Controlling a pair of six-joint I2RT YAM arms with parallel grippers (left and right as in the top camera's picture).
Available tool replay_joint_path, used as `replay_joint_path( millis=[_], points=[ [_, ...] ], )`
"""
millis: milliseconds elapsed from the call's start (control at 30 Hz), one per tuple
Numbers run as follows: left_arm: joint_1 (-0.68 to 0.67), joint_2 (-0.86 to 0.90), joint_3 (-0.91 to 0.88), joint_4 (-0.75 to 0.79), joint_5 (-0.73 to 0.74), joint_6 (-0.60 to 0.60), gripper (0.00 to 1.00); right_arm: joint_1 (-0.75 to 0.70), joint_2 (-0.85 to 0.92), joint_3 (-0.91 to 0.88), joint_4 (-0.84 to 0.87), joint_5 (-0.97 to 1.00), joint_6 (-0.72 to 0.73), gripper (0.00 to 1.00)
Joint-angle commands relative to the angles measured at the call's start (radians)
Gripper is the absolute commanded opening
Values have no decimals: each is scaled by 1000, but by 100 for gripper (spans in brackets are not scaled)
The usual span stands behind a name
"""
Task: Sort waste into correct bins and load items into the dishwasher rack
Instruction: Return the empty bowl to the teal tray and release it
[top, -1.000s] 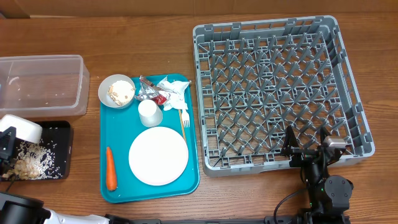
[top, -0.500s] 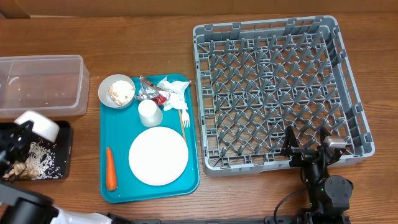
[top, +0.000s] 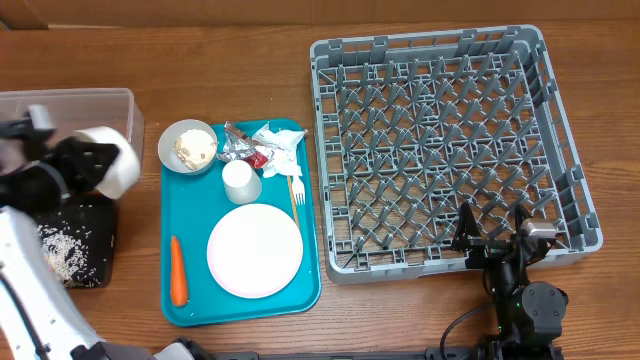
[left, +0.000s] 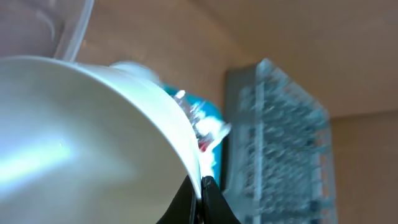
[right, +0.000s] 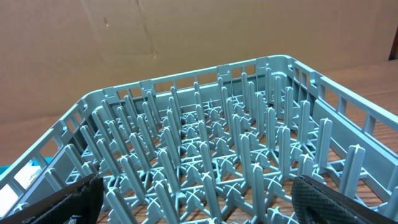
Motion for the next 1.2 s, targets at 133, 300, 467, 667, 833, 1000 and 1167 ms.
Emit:
replay_joint_path(
  millis=[133, 300, 467, 667, 833, 1000, 1167],
  points=[
    [-355, -13, -6, -103, -595, -100, 4, -4, -11, -5, 4, -1, -4, 100],
    [-521, 35, -13, -108, -737, -171, 4, -4, -11, -5, 4, -1, -4, 100],
    [-595, 116, -13, -101, -843, -218, 4, -4, -11, -5, 4, -1, -4, 100],
    [-607, 236, -13, -110, -832, -219, 4, -4, -11, -5, 4, -1, -4, 100],
    [-625, 291, -13, -108, -832, -219, 4, -4, -11, -5, 4, -1, -4, 100],
    [-665, 326, -14, -87, -818, -219, 4, -4, -11, -5, 4, -1, -4, 100],
    [-690, 358, -14, -85, -833, -219, 4, -4, -11, -5, 4, -1, -4, 100]
  ],
)
